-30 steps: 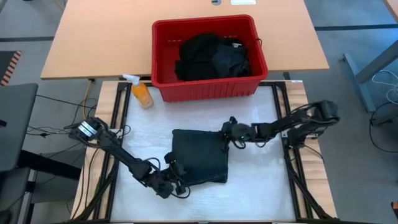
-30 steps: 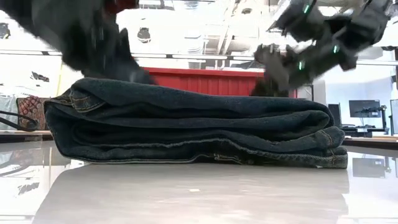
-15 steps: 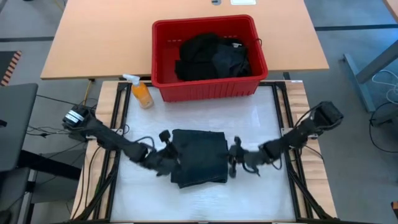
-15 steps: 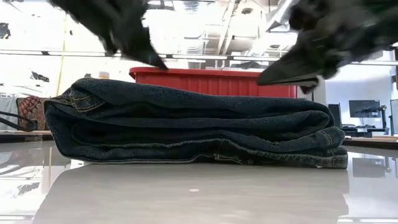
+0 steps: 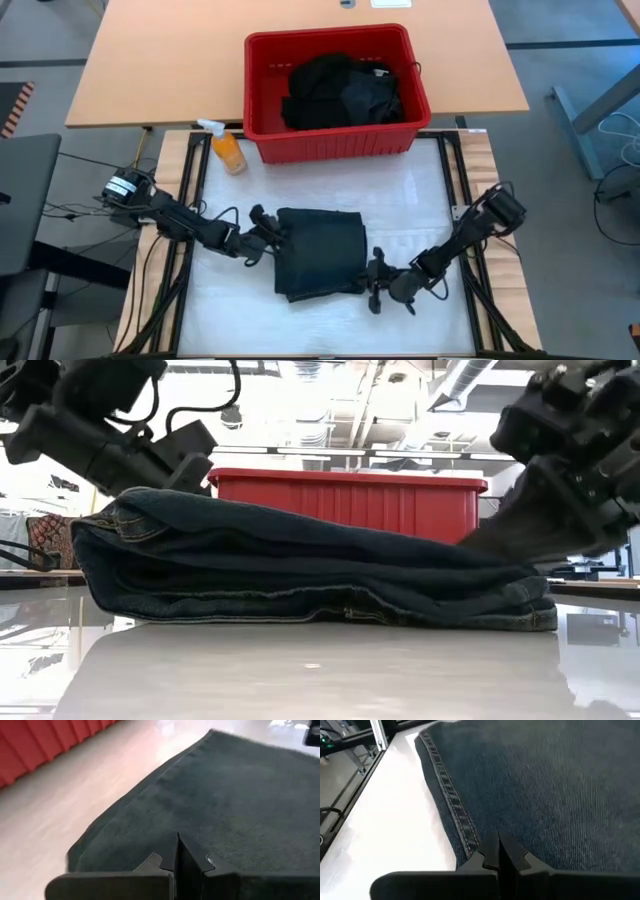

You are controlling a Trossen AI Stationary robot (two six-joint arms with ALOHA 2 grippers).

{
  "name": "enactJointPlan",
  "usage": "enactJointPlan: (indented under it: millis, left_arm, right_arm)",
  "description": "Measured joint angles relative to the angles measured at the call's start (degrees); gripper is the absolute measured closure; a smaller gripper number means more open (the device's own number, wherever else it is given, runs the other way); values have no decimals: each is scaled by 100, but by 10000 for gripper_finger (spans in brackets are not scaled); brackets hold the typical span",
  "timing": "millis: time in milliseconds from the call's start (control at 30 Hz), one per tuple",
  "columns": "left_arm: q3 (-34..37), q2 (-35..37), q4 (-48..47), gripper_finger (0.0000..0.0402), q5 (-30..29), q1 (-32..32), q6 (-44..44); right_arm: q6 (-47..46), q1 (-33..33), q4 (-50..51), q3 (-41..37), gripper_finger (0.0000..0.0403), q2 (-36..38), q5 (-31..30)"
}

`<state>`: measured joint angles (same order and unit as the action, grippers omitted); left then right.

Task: Fold Laundry from Bin
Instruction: Fold the dark blue pants

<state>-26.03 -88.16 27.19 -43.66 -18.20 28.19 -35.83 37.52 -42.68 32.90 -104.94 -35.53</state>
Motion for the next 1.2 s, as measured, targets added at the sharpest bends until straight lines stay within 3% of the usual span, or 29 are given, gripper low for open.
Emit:
enactJointPlan:
  millis: [267, 400, 600, 833, 967, 1133, 1200]
  left_arm:
    - [82, 0, -179, 402, 151, 332, 98]
    - [82, 0, -472, 402, 150, 516, 141]
    - [-63, 305, -307, 402, 74, 573, -810]
    - [-204, 1603, -302, 402, -62, 346, -1678]
    - [-161, 2251, -516, 402, -454, 33, -1816]
    - [21, 2417, -524, 402, -656, -223, -1683]
    - [86, 2417, -540, 401, -655, -269, -1548]
  right_arm:
    - [-273, 54, 286, 10, 385, -188, -23]
    - [73, 54, 365, 5, 385, -48, 39]
    - [1177, -151, 805, -25, 385, 1064, 260]
    - [1665, -852, 775, 87, 385, 2174, 595]
    - [1597, -1285, 774, 481, 385, 1782, 757]
    - [1719, -1757, 1007, 1658, 385, 569, 2089]
    - [1725, -1880, 1339, 2206, 385, 105, 2247]
